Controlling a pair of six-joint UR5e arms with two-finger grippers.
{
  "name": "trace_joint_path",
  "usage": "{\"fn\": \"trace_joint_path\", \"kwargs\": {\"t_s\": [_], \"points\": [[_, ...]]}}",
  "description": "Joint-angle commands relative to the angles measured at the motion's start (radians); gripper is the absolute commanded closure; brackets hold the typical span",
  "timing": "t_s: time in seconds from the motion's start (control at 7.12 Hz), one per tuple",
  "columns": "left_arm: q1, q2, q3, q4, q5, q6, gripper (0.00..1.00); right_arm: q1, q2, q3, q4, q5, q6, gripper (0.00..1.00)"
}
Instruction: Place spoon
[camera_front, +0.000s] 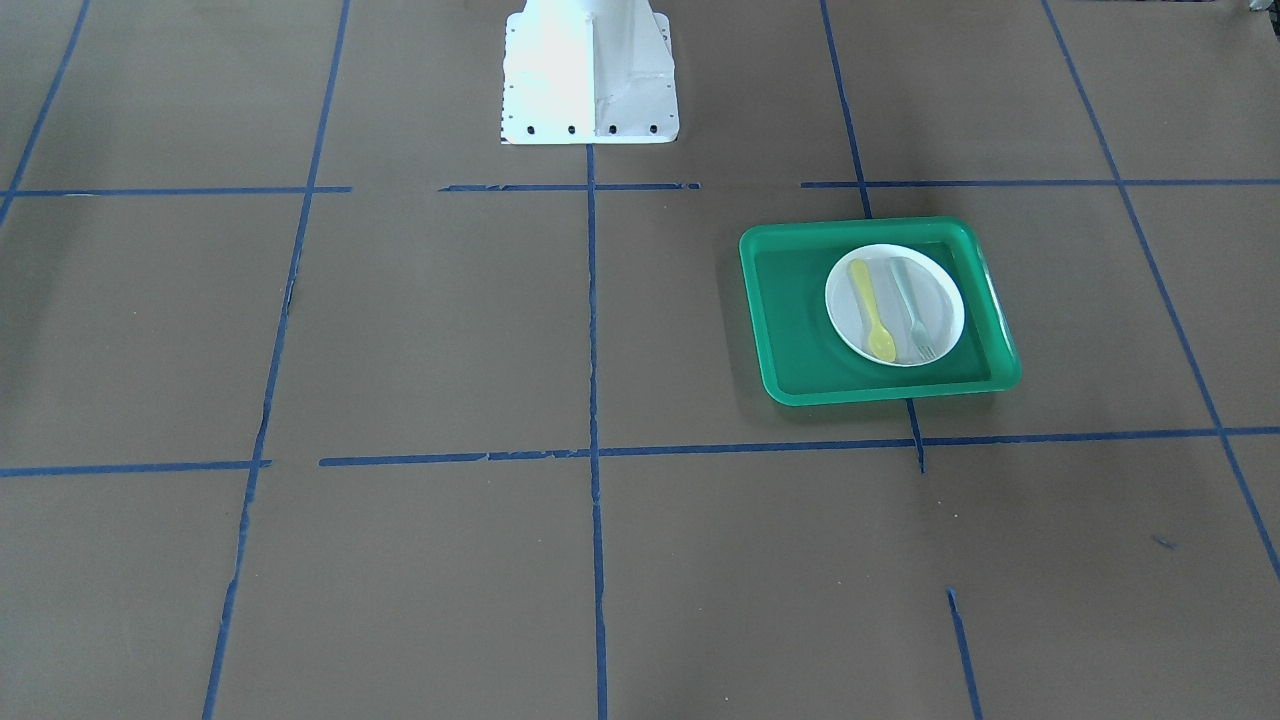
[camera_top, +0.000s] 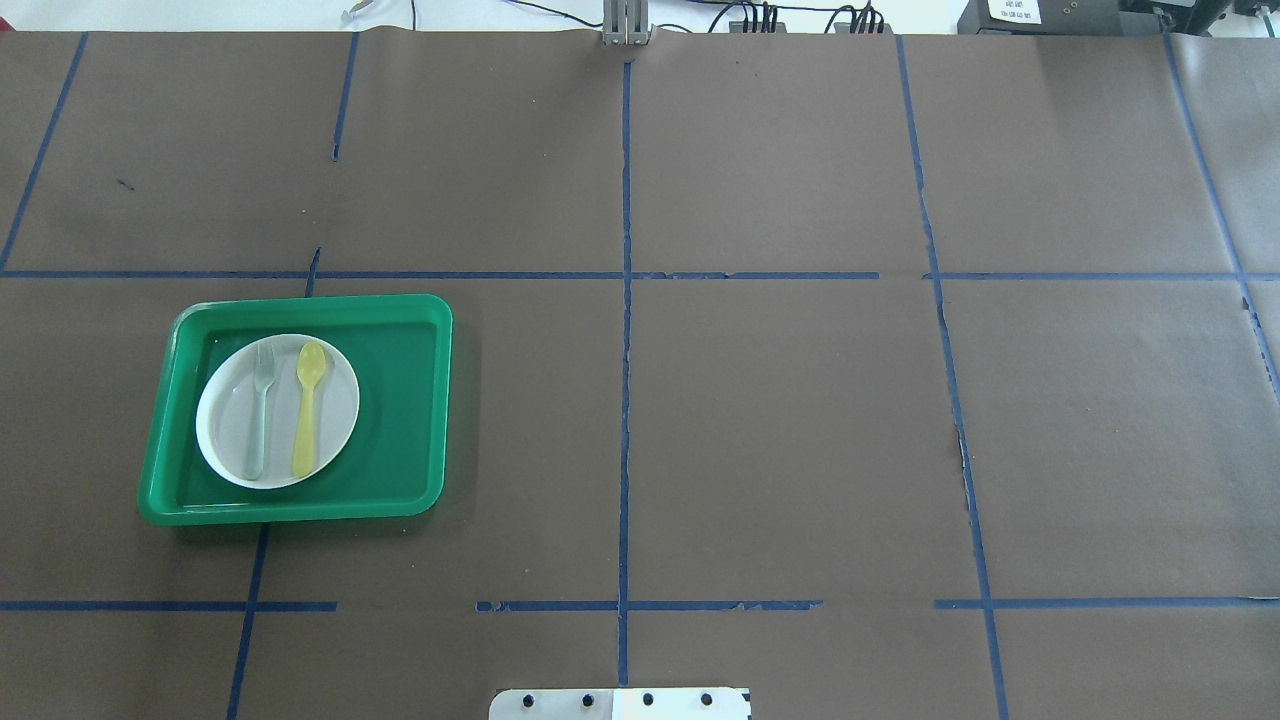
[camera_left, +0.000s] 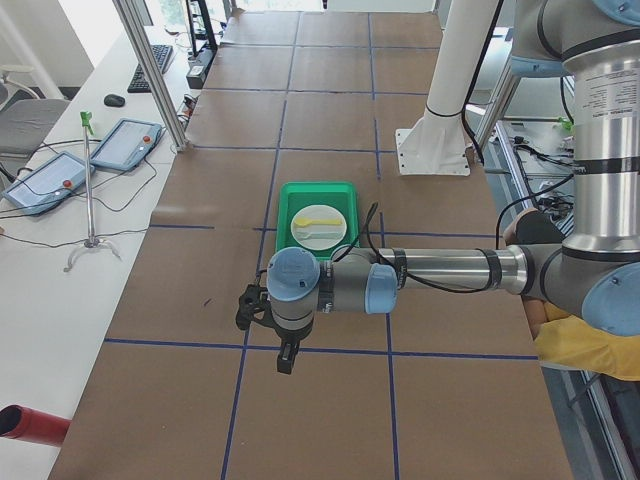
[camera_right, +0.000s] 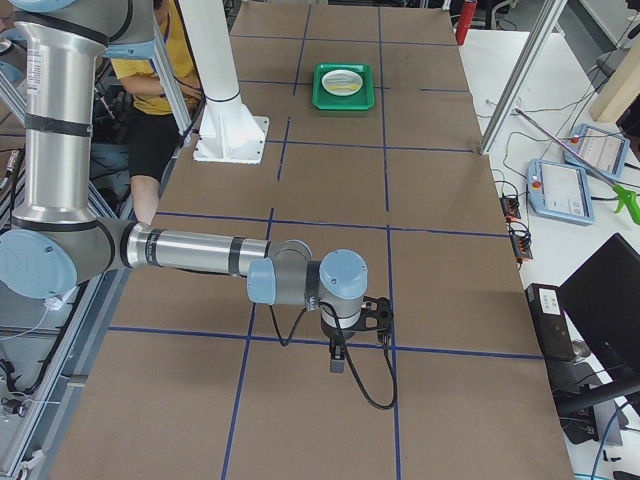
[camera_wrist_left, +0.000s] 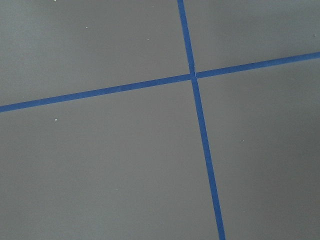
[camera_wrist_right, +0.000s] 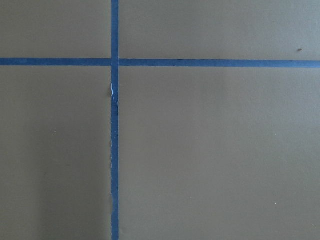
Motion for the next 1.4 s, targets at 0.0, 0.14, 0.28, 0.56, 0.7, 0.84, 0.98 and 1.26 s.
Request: {"fn": "trace_joint_path", "kwargs": {"t_s": [0.0, 0.14, 0.28, 0.56, 0.7, 0.84, 0.98, 1.26], "points": [[0.0, 0.001, 0.0, 0.002, 0.0, 0.0, 0.0, 0.0, 0.0, 0.0, 0.0, 0.0, 0.0, 0.0], [0.003, -0.002, 0.0, -0.004, 0.0, 0.0, 0.0, 0.0, 0.0, 0.0, 0.0, 0.0, 0.0, 0.0], [0.002, -0.003, -0.016, -0.006, -0.003, 0.003, 0.0, 0.0, 0.0, 0.0, 0.0, 0.0, -0.002, 0.0], [0.085, -0.011, -0.128, -0.013, -0.063, -0.154, 0.0, 0.0, 0.0, 0.0, 0.0, 0.0, -0.002, 0.0], [0.195, -0.014, -0.183, -0.058, -0.055, -0.32, 0.0, 0.0, 0.0, 0.0, 0.0, 0.0, 0.0, 0.0], [0.316, -0.017, -0.216, -0.155, 0.022, -0.501, 0.0, 0.0, 0.0, 0.0, 0.0, 0.0, 0.0, 0.0], [0.424, -0.017, -0.218, -0.307, 0.085, -0.708, 0.0, 0.0, 0.0, 0.0, 0.0, 0.0, 0.0, 0.0], [0.64, -0.093, -0.207, -0.44, 0.203, -0.99, 0.0, 0.0, 0.0, 0.0, 0.0, 0.0, 0.0, 0.0]]}}
